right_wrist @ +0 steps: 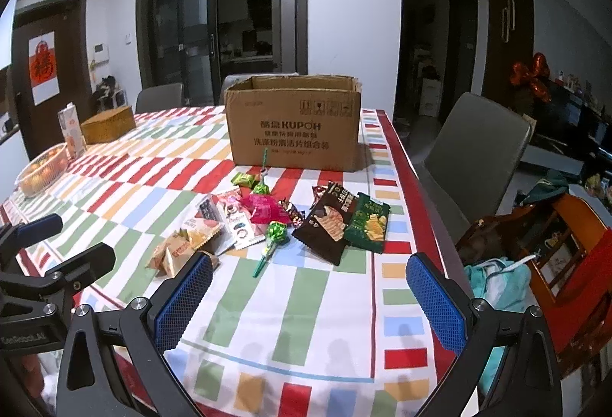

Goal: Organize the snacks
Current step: 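Grasp the Fortune Biscuits packet with the left tool while the right tool grasps the green lollipop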

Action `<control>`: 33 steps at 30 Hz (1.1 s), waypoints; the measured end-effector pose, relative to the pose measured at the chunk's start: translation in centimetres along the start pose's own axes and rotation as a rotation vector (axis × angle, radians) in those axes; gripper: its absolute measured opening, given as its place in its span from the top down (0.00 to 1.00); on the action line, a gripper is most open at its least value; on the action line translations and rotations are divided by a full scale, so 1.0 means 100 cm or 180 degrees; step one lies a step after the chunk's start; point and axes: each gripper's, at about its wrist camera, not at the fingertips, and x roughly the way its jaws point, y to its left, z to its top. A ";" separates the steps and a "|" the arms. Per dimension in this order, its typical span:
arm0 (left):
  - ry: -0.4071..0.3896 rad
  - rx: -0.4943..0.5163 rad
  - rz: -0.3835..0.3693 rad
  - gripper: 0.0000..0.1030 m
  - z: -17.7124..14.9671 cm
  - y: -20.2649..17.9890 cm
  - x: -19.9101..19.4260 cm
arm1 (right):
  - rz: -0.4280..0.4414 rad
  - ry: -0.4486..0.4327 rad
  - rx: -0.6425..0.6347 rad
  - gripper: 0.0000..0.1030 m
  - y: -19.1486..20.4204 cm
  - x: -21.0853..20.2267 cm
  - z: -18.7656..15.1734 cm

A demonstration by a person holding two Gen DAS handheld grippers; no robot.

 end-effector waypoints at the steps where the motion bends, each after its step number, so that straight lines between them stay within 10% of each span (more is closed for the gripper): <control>1: 0.0007 0.0010 -0.0008 0.01 0.000 0.001 0.004 | 0.0002 0.0017 -0.0008 0.01 0.000 0.003 0.001; 14: 0.0211 0.0019 -0.0157 0.18 0.000 0.010 0.058 | 0.0188 0.0353 -0.0129 0.05 0.011 0.062 0.003; 33: 0.0699 -0.0275 -0.0470 0.40 -0.008 0.030 0.125 | 0.0636 0.0894 -0.0143 0.43 0.030 0.143 -0.002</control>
